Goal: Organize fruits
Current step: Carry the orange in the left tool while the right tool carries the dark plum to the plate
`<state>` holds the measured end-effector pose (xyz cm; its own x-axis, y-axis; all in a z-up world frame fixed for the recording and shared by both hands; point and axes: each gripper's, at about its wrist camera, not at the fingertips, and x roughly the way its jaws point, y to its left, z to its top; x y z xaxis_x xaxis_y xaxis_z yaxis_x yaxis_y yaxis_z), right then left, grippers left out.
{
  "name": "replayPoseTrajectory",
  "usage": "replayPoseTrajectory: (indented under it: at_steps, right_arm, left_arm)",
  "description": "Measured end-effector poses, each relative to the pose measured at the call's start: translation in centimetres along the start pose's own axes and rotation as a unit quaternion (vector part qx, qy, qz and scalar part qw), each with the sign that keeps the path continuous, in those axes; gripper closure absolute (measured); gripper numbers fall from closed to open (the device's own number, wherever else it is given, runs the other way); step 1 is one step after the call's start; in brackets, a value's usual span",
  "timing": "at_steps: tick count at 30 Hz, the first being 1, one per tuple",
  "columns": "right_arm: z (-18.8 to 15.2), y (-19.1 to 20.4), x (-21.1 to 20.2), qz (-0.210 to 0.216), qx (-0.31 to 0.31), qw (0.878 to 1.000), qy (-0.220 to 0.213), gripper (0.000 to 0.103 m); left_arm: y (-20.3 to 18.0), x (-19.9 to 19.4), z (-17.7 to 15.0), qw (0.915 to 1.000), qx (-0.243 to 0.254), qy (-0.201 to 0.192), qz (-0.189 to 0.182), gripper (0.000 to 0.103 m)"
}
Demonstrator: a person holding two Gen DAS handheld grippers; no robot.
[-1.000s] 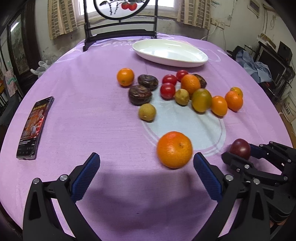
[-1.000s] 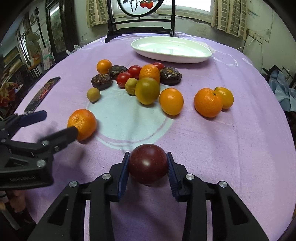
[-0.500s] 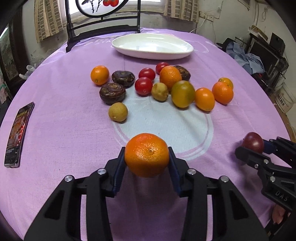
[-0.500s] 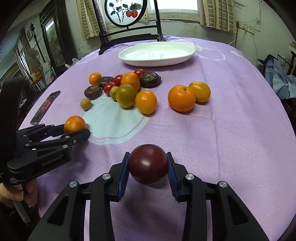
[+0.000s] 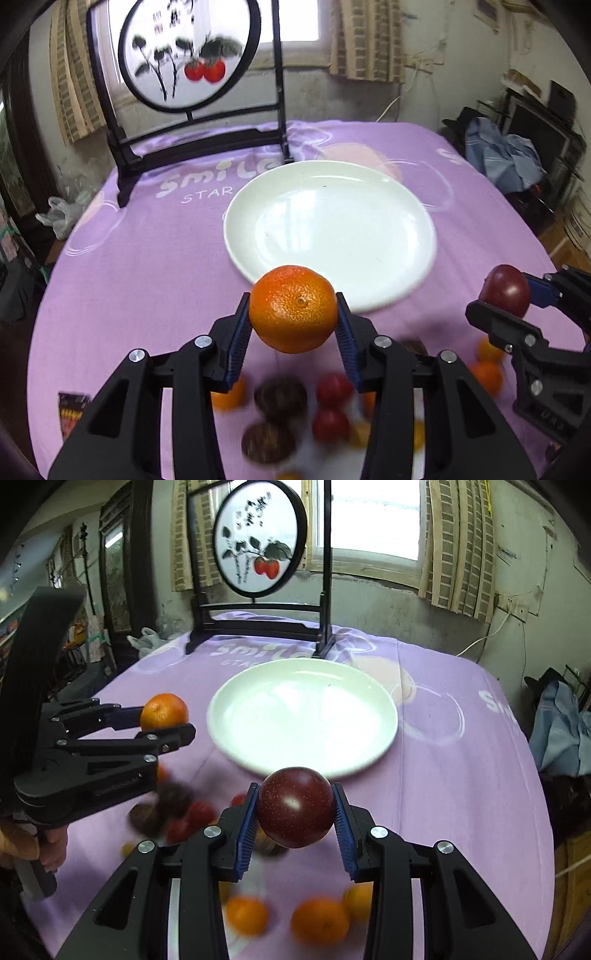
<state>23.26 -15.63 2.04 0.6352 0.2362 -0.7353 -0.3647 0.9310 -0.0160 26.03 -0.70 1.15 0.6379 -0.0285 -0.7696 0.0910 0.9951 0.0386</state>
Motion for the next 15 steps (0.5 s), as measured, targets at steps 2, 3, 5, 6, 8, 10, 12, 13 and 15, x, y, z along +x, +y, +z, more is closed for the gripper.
replayPoseTrajectory:
  at_steps: [2,3,5,6,8,10,12,13,15]
  right_arm:
    - [1.3,-0.7,2.9,-0.002,0.007,1.000,0.024,0.064]
    - [1.9,-1.0,4.8,-0.001,0.012,0.999,0.038,0.064]
    - [2.2,-1.3,6.8,-0.003,0.014,0.998,0.054,0.064]
    - [2.5,-1.4,7.9,-0.009,0.010,0.998,0.062,0.064]
    - [2.7,-1.3,9.2,-0.017,0.007,0.997,0.071,0.063]
    - [2.9,-1.4,9.7,-0.023,0.011,0.997,0.072,0.053]
    - [3.0,-1.7,8.7,-0.036,0.018,0.998,0.051,0.041]
    - [2.9,-1.8,7.9,-0.031,0.023,0.998,0.046,0.040]
    - [2.3,-2.0,6.3,-0.022,0.030,0.998,0.042,0.041]
  left_arm:
    - [0.5,2.9,1.3,0.9998,-0.012,0.016,0.004,0.061]
    - [0.6,4.3,1.8,0.9996,-0.015,0.024,0.004,0.061]
    - [0.6,6.2,2.4,0.9993,-0.014,0.034,0.005,0.061]
    - [0.6,7.1,2.5,0.9992,-0.012,0.038,0.008,0.060]
    - [0.5,8.3,2.8,0.9989,-0.012,0.044,0.013,0.060]
    - [0.7,9.2,3.1,0.9985,-0.019,0.046,0.024,0.055]
    - [0.9,8.8,3.7,0.9983,-0.025,0.031,0.042,0.033]
    - [1.1,7.9,3.6,0.9984,-0.027,0.019,0.046,0.029]
    - [1.4,5.7,3.4,0.9987,-0.027,-0.002,0.042,0.017]
